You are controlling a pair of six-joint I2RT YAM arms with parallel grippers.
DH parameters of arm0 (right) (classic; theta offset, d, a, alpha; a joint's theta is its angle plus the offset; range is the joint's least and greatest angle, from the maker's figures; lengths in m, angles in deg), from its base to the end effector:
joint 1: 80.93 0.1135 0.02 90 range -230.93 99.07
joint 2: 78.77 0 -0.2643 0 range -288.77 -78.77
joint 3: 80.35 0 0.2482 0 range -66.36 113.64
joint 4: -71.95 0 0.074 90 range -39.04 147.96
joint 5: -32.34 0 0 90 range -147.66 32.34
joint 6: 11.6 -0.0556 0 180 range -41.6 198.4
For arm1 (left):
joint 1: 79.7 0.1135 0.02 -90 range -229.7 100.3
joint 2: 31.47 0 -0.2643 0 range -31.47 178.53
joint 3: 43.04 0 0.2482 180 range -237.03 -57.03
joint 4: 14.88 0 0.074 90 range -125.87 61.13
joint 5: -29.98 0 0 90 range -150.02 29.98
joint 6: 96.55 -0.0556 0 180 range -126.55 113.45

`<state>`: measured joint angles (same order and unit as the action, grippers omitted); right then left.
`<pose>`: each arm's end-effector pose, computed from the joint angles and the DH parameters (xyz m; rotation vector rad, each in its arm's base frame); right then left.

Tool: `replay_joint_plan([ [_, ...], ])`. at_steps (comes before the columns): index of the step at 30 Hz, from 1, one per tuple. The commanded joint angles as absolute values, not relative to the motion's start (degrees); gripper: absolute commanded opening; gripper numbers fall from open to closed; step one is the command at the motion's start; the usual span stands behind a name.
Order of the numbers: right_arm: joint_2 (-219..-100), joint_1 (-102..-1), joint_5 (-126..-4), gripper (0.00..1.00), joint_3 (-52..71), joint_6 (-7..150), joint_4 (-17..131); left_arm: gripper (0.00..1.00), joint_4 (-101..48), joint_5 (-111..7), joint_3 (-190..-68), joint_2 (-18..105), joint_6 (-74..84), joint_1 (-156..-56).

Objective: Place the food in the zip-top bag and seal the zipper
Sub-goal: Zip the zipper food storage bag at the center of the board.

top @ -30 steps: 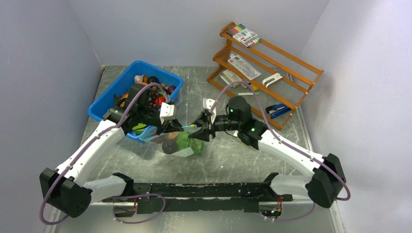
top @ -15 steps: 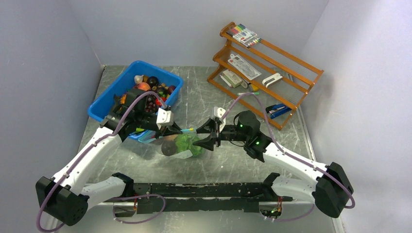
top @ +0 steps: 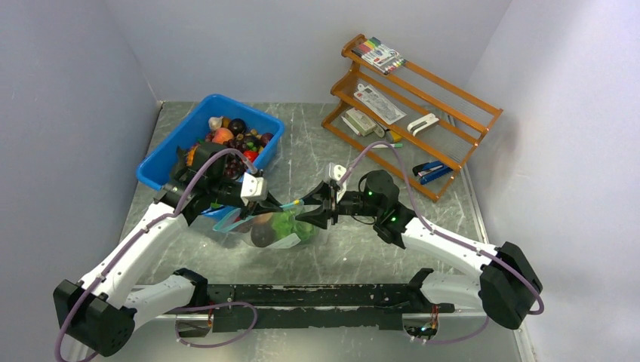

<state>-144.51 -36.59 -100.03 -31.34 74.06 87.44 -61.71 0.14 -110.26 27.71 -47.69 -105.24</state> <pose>0.1627 0.2114 0.2805 -1.1317 1.3124 1.2257 0.1683 -0.1339 0.3115 1.5203 1.3284 -0.9898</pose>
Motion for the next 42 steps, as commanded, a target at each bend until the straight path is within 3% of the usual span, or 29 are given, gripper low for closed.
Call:
replay_joint_plan([
  [1, -144.3, -36.4, -98.2, 0.45, -29.1, 77.0, 86.5, 0.07, -59.9, 4.0, -109.8, 26.7, -49.8, -104.9],
  [7, -139.7, -36.5, -95.9, 0.59, -27.2, 86.2, 73.4, 0.07, -63.7, 5.8, -111.2, 27.2, -52.4, -104.9],
  [12, -137.3, -36.5, -96.9, 0.61, -28.3, 86.4, 74.5, 0.07, -63.0, 5.1, -111.2, 26.4, -52.8, -104.9],
  [16, -141.0, -36.5, -100.7, 0.44, -27.2, 83.4, 77.5, 0.07, -62.0, 7.1, -111.5, 27.2, -52.5, -104.9],
  [22, -143.5, -36.3, -103.9, 0.33, -29.8, 78.4, 86.4, 0.07, -58.3, 8.1, -109.5, 26.3, -50.3, -104.9],
  [27, -143.0, -36.4, -104.5, 0.37, -32.2, 76.3, 91.3, 0.07, -58.0, 8.4, -108.7, 26.1, -50.6, -105.0],
  [29, -142.9, -36.3, -104.3, 0.29, -32.3, 76.8, 90.7, 0.07, -57.9, 8.2, -108.5, 26.2, -50.6, -105.0],
  [32, -142.6, -36.4, -104.6, 0.09, -32.2, 77.6, 89.5, 0.08, -58.1, 8.2, -108.8, 26.3, -50.3, -104.9],
  [34, -141.9, -36.4, -104.6, 0.00, -32.5, 77.9, 89.2, 0.29, -58.2, 8.4, -109.0, 26.3, -49.4, -105.0],
  [37, -140.9, -36.4, -104.9, 0.00, -32.7, 78.3, 88.9, 0.55, -58.8, 9.1, -109.3, 25.8, -48.9, -105.0],
  [39, -141.1, -36.4, -104.9, 0.00, -32.1, 79.3, 87.1, 0.63, -56.1, 9.3, -109.0, 25.2, -45.0, -105.0],
  [42, -141.8, -36.4, -104.7, 0.00, -30.8, 80.2, 84.9, 0.64, -42.9, 9.7, -106.3, 23.8, -32.1, -105.1],
])
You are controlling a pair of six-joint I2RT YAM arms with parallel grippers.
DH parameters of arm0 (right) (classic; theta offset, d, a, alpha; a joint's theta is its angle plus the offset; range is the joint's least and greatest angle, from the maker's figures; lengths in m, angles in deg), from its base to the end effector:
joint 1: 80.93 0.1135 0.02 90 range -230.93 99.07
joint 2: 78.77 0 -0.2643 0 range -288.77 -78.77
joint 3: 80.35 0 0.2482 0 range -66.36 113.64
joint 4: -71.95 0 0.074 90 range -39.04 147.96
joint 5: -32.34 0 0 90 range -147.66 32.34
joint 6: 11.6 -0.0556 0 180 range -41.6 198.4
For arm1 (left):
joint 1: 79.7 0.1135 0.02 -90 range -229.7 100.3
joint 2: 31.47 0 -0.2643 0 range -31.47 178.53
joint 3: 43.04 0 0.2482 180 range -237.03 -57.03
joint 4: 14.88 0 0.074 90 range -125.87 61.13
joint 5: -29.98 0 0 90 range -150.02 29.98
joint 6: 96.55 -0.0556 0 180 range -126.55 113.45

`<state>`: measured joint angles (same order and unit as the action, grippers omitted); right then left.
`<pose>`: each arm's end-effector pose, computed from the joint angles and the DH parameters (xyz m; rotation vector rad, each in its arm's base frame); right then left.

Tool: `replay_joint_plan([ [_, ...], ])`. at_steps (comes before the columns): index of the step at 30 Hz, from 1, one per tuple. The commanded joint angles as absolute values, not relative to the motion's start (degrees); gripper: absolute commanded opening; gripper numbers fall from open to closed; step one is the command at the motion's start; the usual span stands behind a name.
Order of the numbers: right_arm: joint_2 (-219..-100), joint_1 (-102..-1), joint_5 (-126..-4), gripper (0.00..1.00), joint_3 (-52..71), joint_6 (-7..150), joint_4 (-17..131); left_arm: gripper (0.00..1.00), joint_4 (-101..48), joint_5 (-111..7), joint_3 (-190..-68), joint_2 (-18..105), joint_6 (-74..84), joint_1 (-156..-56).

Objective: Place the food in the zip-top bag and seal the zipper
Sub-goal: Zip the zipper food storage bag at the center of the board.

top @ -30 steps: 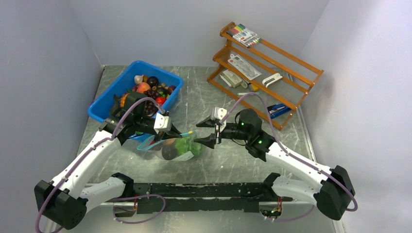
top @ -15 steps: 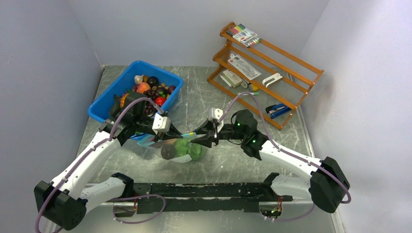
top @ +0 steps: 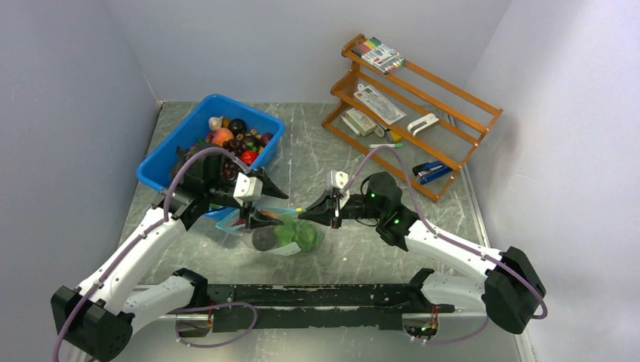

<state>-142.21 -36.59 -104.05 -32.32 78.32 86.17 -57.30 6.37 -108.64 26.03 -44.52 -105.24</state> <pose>0.1531 0.2059 0.2816 -1.2215 1.2259 1.2238 0.1614 -0.1336 0.3171 1.5066 1.2280 -1.0898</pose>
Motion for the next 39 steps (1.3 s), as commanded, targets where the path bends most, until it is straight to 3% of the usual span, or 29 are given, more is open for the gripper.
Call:
replay_joint_plan([
  [1, -141.8, -36.3, -104.6, 0.00, -30.6, 80.2, 85.1, 0.63, -39.0, 10.1, -105.1, 23.4, -26.3, -105.4],
  [5, -142.0, -36.4, -103.7, 0.00, -29.9, 80.2, 84.9, 0.55, -33.3, 5.6, -103.6, 22.8, -20.2, -108.0],
  [11, -141.9, -36.4, -102.6, 0.00, -29.2, 80.1, 84.3, 0.53, -35.9, -1.4, -104.9, 23.9, -21.2, -111.9],
  [19, -142.4, -36.4, -103.1, 0.00, -28.6, 79.4, 84.1, 0.32, -35.1, -2.7, -104.9, 24.7, -21.6, -113.5],
  [26, -142.8, -36.2, -102.3, 0.00, -28.1, 79.2, 83.5, 0.36, -37.1, -1.2, -106.0, 25.4, -24.5, -113.9],
  [39, -144.1, -36.1, -100.7, 0.00, -28.2, 77.6, 84.2, 0.13, -36.1, -2.4, -106.0, 25.2, -26.3, -115.2],
])
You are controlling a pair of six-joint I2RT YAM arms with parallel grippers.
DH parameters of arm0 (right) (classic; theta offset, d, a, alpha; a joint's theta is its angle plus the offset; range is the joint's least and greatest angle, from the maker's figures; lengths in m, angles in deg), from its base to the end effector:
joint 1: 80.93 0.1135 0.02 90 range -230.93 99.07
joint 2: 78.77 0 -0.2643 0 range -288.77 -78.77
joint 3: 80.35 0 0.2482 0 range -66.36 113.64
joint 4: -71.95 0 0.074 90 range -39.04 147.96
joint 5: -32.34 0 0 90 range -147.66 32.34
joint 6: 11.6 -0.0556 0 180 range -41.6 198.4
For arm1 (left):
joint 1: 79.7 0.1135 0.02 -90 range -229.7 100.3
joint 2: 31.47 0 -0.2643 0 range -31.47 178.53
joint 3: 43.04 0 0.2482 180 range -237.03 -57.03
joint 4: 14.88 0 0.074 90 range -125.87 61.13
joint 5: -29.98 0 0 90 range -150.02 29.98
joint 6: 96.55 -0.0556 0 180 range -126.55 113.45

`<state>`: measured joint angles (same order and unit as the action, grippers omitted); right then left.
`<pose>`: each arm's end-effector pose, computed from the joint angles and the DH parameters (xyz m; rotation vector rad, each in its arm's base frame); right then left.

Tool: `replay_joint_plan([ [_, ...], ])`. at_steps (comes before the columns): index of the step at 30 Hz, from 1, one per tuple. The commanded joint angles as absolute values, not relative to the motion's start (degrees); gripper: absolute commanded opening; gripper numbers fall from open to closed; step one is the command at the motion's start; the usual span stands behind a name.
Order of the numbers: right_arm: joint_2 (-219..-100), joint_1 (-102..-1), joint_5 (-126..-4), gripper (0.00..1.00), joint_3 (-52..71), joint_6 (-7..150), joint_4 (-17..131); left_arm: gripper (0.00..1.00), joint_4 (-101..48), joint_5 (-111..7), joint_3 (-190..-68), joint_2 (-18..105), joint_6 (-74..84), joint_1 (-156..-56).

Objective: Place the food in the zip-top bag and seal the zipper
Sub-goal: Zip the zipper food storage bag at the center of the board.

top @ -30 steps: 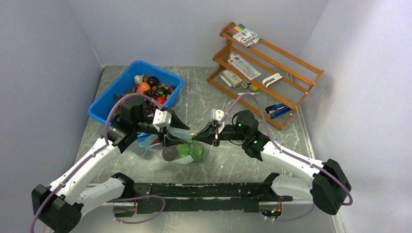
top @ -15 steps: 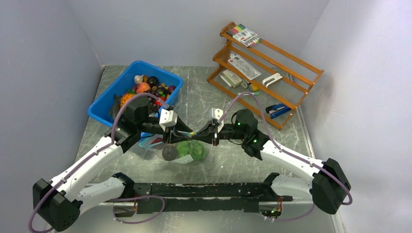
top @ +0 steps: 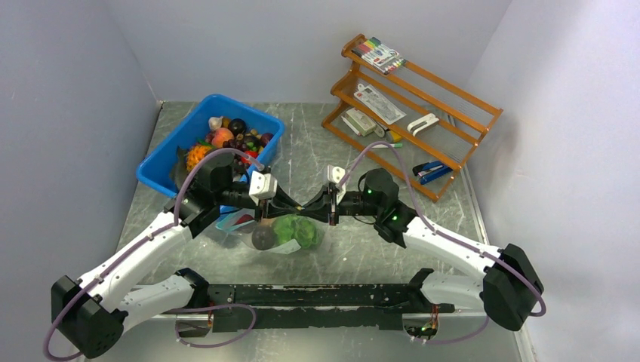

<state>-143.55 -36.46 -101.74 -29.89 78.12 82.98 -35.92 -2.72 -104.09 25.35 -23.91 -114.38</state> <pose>0.1596 0.2109 0.2847 -1.1984 1.2846 1.2041 0.1563 -0.1651 0.3229 1.3935 1.2503 -1.1310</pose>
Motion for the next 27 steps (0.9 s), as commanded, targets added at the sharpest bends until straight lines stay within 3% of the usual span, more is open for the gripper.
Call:
replay_joint_plan([
  [1, -143.9, -36.0, -100.7, 0.00, -28.2, 77.6, 84.2, 0.09, -36.6, -2.7, -106.0, 25.1, -26.7, -115.2],
  [12, -137.8, -36.1, -95.1, 0.00, -33.0, 78.9, 84.3, 0.07, -41.8, -11.1, -106.2, 22.8, -29.1, -115.3],
  [27, -132.9, -36.2, -92.9, 0.00, -33.9, 81.7, 79.4, 0.07, -43.5, -12.1, -105.9, 22.7, -29.1, -115.3],
])
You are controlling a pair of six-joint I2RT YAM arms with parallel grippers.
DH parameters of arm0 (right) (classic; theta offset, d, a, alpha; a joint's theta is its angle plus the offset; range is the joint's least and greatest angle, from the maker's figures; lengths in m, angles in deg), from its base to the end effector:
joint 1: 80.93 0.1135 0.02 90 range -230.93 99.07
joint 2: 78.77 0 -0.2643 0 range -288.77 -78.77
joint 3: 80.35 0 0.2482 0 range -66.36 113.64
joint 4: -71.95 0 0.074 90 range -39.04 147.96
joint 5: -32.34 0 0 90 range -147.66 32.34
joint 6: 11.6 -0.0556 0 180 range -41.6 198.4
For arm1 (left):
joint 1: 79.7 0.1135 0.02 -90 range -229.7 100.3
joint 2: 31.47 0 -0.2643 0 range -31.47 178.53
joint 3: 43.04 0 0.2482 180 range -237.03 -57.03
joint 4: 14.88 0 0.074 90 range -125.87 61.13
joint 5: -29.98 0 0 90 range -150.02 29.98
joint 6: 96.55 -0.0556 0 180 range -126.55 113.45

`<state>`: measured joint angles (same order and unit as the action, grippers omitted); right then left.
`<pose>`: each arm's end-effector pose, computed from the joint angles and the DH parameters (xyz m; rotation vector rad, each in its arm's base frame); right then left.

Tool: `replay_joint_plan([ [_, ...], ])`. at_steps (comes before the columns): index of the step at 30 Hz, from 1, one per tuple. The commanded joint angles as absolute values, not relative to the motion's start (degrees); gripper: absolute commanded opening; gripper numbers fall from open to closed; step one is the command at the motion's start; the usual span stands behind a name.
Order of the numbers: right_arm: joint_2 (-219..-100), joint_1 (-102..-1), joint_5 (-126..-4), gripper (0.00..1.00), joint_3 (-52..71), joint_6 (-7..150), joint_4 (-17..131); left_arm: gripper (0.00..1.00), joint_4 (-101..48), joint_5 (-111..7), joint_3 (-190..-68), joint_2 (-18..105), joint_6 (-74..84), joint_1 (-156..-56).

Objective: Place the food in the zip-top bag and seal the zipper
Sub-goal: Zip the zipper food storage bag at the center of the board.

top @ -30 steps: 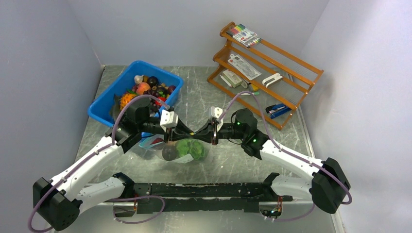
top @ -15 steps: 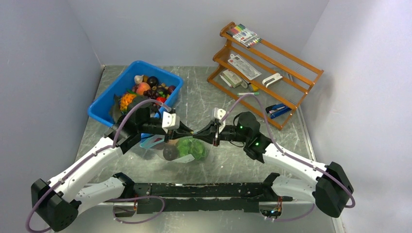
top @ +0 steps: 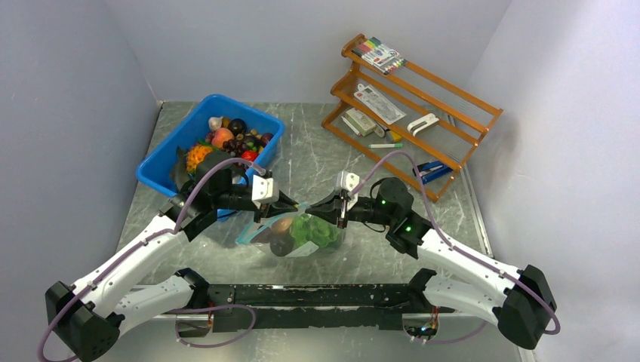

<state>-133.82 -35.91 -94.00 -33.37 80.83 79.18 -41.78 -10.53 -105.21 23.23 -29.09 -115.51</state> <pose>0.1415 0.1882 0.2935 -1.1232 1.2630 1.0673 0.1514 -0.1614 0.3248 1.3957 1.2907 -0.9752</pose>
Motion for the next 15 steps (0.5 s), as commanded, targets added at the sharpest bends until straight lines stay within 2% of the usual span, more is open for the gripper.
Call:
replay_joint_plan([
  [1, -133.2, -36.2, -92.9, 0.00, -34.0, 81.2, 79.8, 0.07, -43.1, -11.6, -105.9, 23.0, -28.9, -115.3],
  [2, -133.5, -36.2, -92.5, 0.04, -34.0, 80.5, 80.2, 0.07, -43.0, -11.1, -106.1, 23.3, -28.8, -115.3],
  [5, -135.3, -36.1, -91.8, 0.30, -32.2, 78.7, 79.1, 0.07, -42.3, -8.9, -106.9, 24.8, -28.1, -115.3],
  [6, -135.9, -36.1, -92.4, 0.34, -31.4, 78.5, 78.5, 0.07, -41.8, -8.1, -107.0, 25.3, -27.9, -115.3],
  [9, -136.9, -36.0, -94.4, 0.35, -29.7, 78.5, 77.9, 0.07, -40.6, -7.3, -106.6, 25.8, -27.3, -115.3],
  [15, -139.2, -36.0, -96.6, 0.31, -28.5, 78.5, 79.4, 0.07, -41.1, -8.0, -106.3, 26.1, -28.1, -115.3],
])
